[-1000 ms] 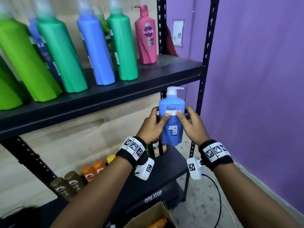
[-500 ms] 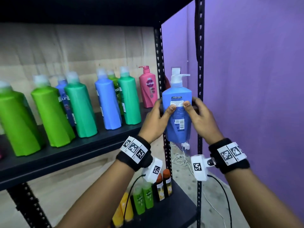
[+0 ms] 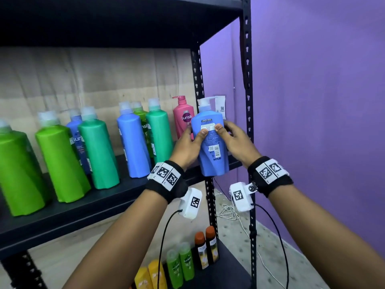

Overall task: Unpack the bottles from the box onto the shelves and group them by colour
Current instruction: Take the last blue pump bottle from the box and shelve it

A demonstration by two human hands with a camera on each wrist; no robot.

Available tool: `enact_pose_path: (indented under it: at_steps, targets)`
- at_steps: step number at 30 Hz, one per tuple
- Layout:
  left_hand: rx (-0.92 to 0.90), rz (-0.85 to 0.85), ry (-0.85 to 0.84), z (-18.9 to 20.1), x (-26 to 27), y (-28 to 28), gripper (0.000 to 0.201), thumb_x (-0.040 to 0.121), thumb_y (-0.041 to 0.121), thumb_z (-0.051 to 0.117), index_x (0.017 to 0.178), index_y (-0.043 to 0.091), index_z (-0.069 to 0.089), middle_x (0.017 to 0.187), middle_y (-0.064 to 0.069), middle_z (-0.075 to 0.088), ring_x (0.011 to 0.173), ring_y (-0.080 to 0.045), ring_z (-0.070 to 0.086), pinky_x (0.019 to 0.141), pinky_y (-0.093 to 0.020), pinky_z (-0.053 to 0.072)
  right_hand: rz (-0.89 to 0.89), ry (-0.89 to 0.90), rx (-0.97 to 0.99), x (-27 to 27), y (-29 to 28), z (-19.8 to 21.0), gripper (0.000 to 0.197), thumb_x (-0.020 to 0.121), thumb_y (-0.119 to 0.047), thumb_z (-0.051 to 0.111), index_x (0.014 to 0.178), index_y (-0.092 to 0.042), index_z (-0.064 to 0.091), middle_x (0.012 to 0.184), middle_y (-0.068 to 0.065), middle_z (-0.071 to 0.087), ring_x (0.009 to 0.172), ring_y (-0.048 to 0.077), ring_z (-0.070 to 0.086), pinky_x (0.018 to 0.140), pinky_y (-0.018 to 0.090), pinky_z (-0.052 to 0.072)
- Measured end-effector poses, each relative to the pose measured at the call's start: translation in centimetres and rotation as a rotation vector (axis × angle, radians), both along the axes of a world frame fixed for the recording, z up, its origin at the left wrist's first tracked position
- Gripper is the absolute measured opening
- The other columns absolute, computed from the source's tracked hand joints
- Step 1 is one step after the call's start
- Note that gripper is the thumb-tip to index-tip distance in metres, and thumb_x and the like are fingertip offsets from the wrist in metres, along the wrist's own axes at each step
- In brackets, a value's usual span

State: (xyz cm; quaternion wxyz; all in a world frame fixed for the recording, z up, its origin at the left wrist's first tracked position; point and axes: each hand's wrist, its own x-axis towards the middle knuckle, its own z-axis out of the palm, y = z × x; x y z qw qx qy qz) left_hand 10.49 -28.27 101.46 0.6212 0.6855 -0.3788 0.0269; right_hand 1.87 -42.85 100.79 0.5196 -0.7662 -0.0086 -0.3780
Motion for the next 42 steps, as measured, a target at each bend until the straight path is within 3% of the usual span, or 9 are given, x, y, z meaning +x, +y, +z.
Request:
enact_pose_path:
  at_steps: [3, 11, 18, 24, 29, 32, 36, 40, 42]
  targets:
    - [-0.042, 0.001, 0.02, 0.1, 0.3, -0.1, 0.042, 0.1, 0.039, 0.061, 0.135, 0.017, 0.056, 0.126, -0.005, 0.07, 0.114, -0.024, 0.068, 0.104, -0.048, 0.051, 0.017, -0.005, 0.012, 0.3, -0.2, 0.6, 0.04, 0.101, -0.045, 0.057, 0.132, -0.019, 0.061, 0.119, 0.002, 0.073, 0.107, 0.02, 0.071, 0.096, 0.048, 0.057]
    - [-0.084, 0.02, -0.057, 2.0, 0.6, 0.0, 0.042, 0.102, 0.029, 0.059, 0.14, 0.013, 0.051, 0.129, -0.006, 0.067, 0.117, -0.022, 0.066, 0.104, -0.046, 0.051, 0.038, -0.038, 0.015, 1.8, -0.3, 1.8, 0.043, 0.102, -0.04, 0.056, 0.139, -0.017, 0.056, 0.129, 0.003, 0.068, 0.117, 0.021, 0.066, 0.101, 0.049, 0.054]
    - [-0.077, 0.112, -0.091, 1.4, 2.6, -0.8, 0.043, 0.103, 0.037, 0.057, 0.142, 0.019, 0.052, 0.128, 0.0, 0.068, 0.114, -0.017, 0.067, 0.102, -0.042, 0.052, 0.011, -0.041, -0.013, 4.4, -0.6, 1.5, 0.045, 0.102, -0.043, 0.056, 0.139, -0.018, 0.056, 0.127, 0.001, 0.069, 0.113, 0.018, 0.068, 0.1, 0.046, 0.055]
    - [0.008, 0.276, -0.08, 1.6, 4.9, -3.1, 0.045, 0.105, 0.039, 0.049, 0.145, 0.017, 0.047, 0.134, -0.009, 0.064, 0.12, -0.029, 0.063, 0.101, -0.037, 0.049, -0.061, 0.058, -0.151, 7.1, -1.4, 2.1, 0.044, 0.105, -0.043, 0.05, 0.139, -0.016, 0.056, 0.128, 0.003, 0.069, 0.115, 0.02, 0.066, 0.1, 0.045, 0.053]
    - [0.068, 0.377, -0.004, 2.1, 6.1, -4.7, 0.043, 0.106, 0.04, 0.045, 0.144, 0.02, 0.045, 0.13, -0.012, 0.066, 0.117, -0.036, 0.062, 0.096, -0.034, 0.047, -0.103, 0.151, -0.192, 8.6, -1.6, 2.5, 0.042, 0.107, -0.043, 0.043, 0.144, -0.023, 0.051, 0.13, 0.004, 0.067, 0.116, 0.025, 0.065, 0.099, 0.042, 0.053]
    - [0.102, 0.397, 0.035, 2.4, 7.0, -5.1, 0.042, 0.106, 0.04, 0.045, 0.143, 0.021, 0.045, 0.129, -0.012, 0.065, 0.116, -0.036, 0.062, 0.096, -0.035, 0.048, -0.12, 0.209, -0.203, 9.2, -1.6, 2.8, 0.043, 0.107, -0.042, 0.044, 0.147, -0.026, 0.047, 0.132, 0.007, 0.065, 0.115, 0.028, 0.064, 0.093, 0.048, 0.057]
    - [0.129, 0.378, 0.061, 2.8, 7.7, -5.3, 0.043, 0.107, 0.04, 0.044, 0.145, 0.02, 0.041, 0.131, -0.012, 0.064, 0.116, -0.036, 0.062, 0.098, -0.037, 0.048, -0.127, 0.252, -0.201, 9.8, -1.8, 3.2, 0.045, 0.107, -0.041, 0.046, 0.149, -0.024, 0.045, 0.132, 0.008, 0.065, 0.112, 0.028, 0.065, 0.085, 0.042, 0.058]
    - [0.094, 0.39, 0.03, 2.3, 7.8, -5.3, 0.038, 0.106, 0.036, 0.047, 0.142, 0.023, 0.045, 0.126, -0.009, 0.066, 0.109, -0.033, 0.064, 0.081, -0.027, 0.041, -0.122, 0.268, -0.176, 9.8, -1.7, 3.0, 0.049, 0.106, -0.037, 0.05, 0.151, -0.019, 0.042, 0.133, 0.011, 0.064, 0.117, 0.032, 0.064, 0.096, 0.051, 0.055]
    - [0.063, 0.357, 0.028, 1.7, 7.7, -5.2, 0.039, 0.105, 0.027, 0.05, 0.143, 0.023, 0.045, 0.124, -0.007, 0.067, 0.102, -0.029, 0.066, 0.077, -0.025, 0.041, -0.146, 0.263, -0.217, 9.7, -1.7, 2.5, 0.05, 0.105, -0.033, 0.052, 0.151, -0.018, 0.042, 0.137, 0.01, 0.063, 0.122, 0.03, 0.062, 0.102, 0.045, 0.052]
